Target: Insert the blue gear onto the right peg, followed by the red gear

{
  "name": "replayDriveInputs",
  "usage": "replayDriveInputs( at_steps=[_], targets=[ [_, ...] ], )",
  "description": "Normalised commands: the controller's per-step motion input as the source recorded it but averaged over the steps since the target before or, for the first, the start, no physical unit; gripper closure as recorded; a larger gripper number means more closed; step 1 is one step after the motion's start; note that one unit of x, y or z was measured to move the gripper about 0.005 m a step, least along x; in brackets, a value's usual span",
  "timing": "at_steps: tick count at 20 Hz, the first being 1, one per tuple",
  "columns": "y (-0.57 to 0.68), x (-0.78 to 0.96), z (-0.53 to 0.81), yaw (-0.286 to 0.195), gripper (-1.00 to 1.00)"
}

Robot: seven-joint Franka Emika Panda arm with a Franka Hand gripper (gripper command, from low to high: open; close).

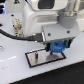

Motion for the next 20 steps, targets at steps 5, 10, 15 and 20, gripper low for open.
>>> replayDriveInputs(
  at_steps=[5,10,15,20],
  targets=[
    [-0.11,0.06,0.12,0.0,1.0],
    [-0.37,0.01,0.33,0.0,1.0],
    [-0.18,0.07,-0.03,0.0,1.0],
    [0.0,0.09,-0.14,0.0,1.0]
  ],
)
